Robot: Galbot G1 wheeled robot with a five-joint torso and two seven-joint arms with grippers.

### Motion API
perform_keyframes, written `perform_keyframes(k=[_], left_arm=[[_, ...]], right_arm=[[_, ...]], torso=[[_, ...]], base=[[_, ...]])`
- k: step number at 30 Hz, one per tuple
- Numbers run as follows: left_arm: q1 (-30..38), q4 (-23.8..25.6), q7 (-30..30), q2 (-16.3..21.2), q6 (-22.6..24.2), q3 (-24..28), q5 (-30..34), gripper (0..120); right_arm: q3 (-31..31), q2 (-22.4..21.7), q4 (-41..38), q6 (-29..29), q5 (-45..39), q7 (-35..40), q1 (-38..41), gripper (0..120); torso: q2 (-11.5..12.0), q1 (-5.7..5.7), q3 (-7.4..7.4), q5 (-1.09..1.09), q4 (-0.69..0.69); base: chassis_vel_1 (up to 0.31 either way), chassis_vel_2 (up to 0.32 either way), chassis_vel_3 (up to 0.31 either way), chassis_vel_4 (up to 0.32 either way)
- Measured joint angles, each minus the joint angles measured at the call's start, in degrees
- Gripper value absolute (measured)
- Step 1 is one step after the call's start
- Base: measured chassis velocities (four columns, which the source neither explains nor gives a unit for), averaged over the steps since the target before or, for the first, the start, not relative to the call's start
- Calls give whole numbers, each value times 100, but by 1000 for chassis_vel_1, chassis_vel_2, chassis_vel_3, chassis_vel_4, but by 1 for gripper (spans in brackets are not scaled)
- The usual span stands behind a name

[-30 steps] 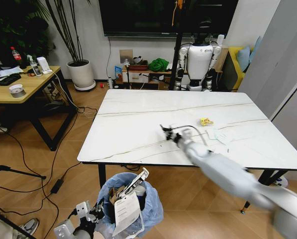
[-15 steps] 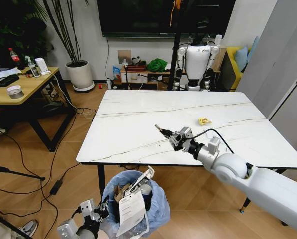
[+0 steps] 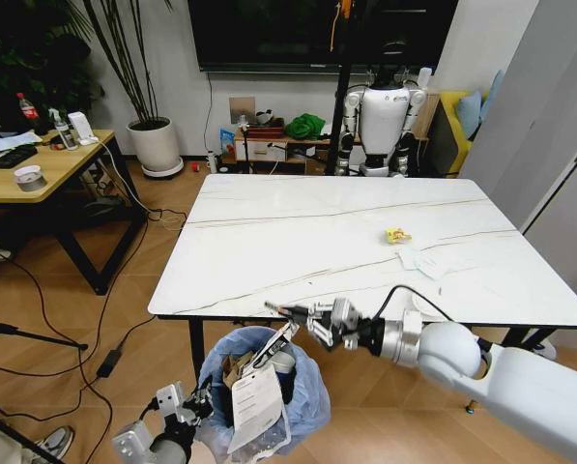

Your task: Pick up the trash bin and place the trash from the table into it.

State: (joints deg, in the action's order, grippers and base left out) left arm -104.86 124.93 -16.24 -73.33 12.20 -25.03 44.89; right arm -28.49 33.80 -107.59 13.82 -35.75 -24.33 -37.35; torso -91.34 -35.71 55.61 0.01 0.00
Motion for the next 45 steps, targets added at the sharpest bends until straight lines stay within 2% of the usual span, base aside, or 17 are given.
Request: perform_keyframes(k=[9,13,25,26,30,32,35,38,45], left_arm=[[75,-68,-8,-23,8,4,32,0],[83,-70,-17,-6,14,0,51,0],[55,-21,-30,55,22,-50,92,0],[55,-21,-30,55,22,-50,92,0],[-31,12,-31,52,23,-77,91,0],[-58,22,-29,52,23,-90,89,0],[-99,42,-19,39,22,-122,85,0],[-99,42,-10,-22,17,-123,79,0],[-80,42,-10,-9,18,-105,74,0]], right_arm=[[74,39,156,226,358,-320,-238,0],[100,46,164,244,353,-318,-259,7],[149,62,208,280,274,-354,-293,50],[149,62,208,280,274,-354,-293,50],[383,103,355,325,96,-165,-283,70],[458,120,449,344,53,-47,-272,73],[853,224,908,387,-29,183,-319,86],[1565,424,1801,467,21,493,-570,98],[2281,471,2882,409,61,950,-852,100]], torso=[[0,0,0,-1,1],[0,0,0,-1,0],[0,0,0,-1,0],[0,0,0,-1,0],[0,0,0,-1,0],[0,0,0,-1,0],[0,0,0,-1,-1],[0,0,0,2,-1],[0,0,0,0,2]], base=[[0,0,0,0],[0,0,0,0],[0,0,0,0],[0,0,0,0],[0,0,0,0],[0,0,0,0],[0,0,0,0],[0,0,0,0],[0,0,0,0]])
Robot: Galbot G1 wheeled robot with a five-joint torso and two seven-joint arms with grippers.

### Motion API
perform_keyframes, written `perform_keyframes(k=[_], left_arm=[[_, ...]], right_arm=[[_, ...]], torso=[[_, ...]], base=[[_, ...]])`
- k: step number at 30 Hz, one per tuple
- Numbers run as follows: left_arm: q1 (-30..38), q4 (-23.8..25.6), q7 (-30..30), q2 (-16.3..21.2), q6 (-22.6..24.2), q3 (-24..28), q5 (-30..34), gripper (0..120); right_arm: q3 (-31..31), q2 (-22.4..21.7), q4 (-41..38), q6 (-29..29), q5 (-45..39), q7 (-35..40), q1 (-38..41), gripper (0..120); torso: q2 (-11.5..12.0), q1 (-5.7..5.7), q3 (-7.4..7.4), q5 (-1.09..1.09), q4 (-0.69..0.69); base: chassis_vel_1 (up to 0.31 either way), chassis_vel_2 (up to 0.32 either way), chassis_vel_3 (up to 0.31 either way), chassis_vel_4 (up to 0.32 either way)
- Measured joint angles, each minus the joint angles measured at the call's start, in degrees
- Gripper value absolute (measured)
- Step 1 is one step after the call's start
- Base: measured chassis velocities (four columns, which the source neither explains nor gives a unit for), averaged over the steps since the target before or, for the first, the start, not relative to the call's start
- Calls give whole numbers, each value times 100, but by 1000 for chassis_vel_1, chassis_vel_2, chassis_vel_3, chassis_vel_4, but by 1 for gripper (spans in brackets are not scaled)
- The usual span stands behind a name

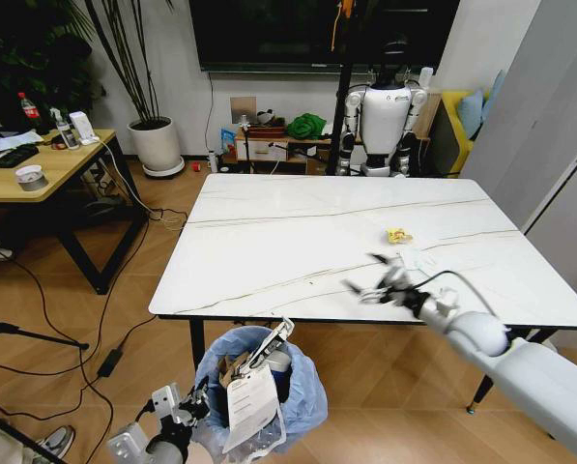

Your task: Pick up the trash bin and place the trash from the table into it.

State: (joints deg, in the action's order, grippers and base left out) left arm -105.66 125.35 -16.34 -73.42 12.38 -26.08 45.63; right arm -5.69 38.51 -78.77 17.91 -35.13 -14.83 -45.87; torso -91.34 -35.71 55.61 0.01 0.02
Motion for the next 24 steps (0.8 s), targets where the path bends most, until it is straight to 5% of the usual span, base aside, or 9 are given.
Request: perform_keyframes(k=[5,24], left_arm=[[-18,6,-10,9,2,-40,9,0],[-26,-1,-12,37,-1,-103,26,0]], right_arm=[[446,-57,526,-225,-87,-115,-246,100],[712,-286,344,-516,-352,-652,-969,100]], torso=[[0,0,0,1,-1],[0,0,0,0,-2]], base=[[0,0,0,0],[0,0,0,0]])
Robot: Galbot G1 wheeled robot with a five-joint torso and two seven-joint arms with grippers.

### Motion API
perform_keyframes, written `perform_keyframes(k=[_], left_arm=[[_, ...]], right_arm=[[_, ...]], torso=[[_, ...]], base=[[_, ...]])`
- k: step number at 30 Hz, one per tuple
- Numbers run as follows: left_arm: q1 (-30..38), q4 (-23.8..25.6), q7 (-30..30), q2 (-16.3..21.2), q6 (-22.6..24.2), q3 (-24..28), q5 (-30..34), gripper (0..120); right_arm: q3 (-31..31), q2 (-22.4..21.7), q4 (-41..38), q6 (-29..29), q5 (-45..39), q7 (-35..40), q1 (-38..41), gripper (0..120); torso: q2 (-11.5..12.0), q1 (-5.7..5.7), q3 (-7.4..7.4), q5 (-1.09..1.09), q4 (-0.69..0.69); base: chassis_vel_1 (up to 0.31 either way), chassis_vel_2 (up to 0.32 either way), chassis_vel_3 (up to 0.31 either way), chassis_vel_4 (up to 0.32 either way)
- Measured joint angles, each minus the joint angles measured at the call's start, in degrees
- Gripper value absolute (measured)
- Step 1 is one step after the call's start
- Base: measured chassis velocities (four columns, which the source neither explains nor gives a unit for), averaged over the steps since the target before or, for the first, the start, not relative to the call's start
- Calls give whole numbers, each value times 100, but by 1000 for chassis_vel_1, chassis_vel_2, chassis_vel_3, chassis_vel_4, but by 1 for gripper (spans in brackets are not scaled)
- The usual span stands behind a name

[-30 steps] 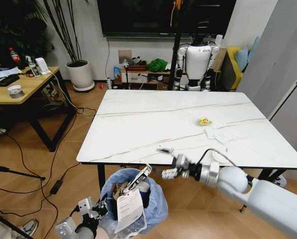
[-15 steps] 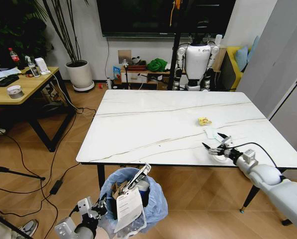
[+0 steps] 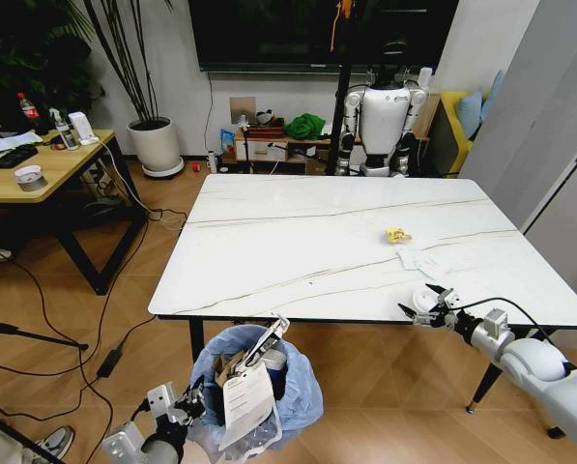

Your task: Pick up the trash bin and place the trash from the table into it.

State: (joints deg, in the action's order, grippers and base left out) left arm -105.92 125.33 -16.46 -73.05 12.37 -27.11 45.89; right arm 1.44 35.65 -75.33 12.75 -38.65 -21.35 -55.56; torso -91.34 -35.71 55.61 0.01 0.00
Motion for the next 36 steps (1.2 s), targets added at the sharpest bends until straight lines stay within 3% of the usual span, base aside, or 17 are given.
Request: perform_keyframes(k=[24,36], left_arm=[[41,-110,11,-124,-16,47,-34,0],[30,-109,16,-133,-16,52,-43,0]], right_arm=[[-111,10,442,148,30,-296,-10,90],[-230,-34,533,152,-7,-417,55,43]], torso=[[0,0,-1,-2,0],[-1,1,-1,-1,0]], base=[[0,0,0,0],[0,0,0,0]])
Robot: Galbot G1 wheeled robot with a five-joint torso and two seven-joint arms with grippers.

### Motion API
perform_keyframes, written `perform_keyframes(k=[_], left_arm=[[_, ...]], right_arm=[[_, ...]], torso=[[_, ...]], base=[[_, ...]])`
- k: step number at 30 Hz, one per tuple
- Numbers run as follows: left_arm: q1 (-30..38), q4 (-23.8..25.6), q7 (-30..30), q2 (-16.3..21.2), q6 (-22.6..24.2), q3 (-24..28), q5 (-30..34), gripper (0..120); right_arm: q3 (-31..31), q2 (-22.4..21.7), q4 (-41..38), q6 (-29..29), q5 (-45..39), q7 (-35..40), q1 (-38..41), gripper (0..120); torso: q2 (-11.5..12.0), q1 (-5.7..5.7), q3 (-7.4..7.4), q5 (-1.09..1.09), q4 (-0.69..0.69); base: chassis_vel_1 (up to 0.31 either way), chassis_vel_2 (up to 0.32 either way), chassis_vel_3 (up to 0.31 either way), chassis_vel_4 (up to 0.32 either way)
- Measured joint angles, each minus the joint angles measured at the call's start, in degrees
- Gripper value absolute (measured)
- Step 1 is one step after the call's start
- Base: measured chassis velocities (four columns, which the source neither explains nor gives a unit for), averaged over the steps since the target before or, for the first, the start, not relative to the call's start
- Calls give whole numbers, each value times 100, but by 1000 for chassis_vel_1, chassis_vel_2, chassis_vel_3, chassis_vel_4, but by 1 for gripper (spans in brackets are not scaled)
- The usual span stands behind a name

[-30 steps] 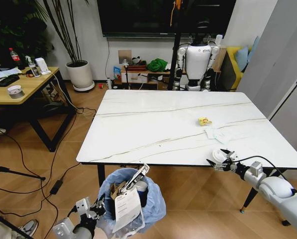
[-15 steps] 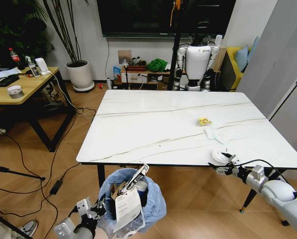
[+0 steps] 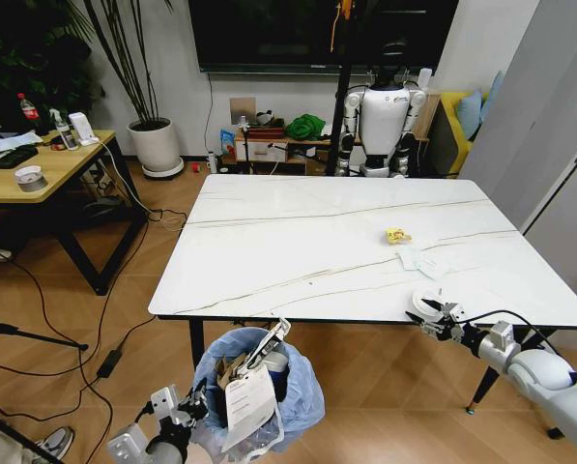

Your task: Pick up the trash bin and place the trash from the table into it.

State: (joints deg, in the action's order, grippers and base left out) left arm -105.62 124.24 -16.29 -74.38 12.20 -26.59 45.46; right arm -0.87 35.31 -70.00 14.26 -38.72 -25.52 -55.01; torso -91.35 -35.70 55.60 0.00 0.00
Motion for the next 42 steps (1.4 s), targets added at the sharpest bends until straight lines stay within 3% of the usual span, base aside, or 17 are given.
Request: perform_keyframes(k=[3,7,15,25,33,42], left_arm=[[-3,1,1,1,0,-2,0,0],[-2,2,3,1,-1,-4,0,0],[-9,19,4,22,-2,-14,3,0],[-40,34,4,45,-2,-6,3,0],[-45,37,3,38,-2,5,-6,0],[-116,77,3,29,-2,-3,-25,0]], right_arm=[[-8,-17,14,0,1,-2,9,36],[-36,-27,59,0,9,-14,48,15],[-85,-47,49,4,37,-60,114,0],[36,-97,-513,106,62,-217,68,0],[129,-296,-1512,256,-42,-376,25,0],[-470,-507,-3154,320,-89,-255,350,0]], torso=[[0,0,0,-2,0],[0,0,0,-1,1],[1,0,1,1,1],[3,-2,3,2,1],[2,-2,2,-1,1],[1,-1,1,0,0]], base=[[0,0,0,0],[0,0,0,0],[0,0,0,0],[0,0,0,0],[0,0,0,0],[0,0,0,0]])
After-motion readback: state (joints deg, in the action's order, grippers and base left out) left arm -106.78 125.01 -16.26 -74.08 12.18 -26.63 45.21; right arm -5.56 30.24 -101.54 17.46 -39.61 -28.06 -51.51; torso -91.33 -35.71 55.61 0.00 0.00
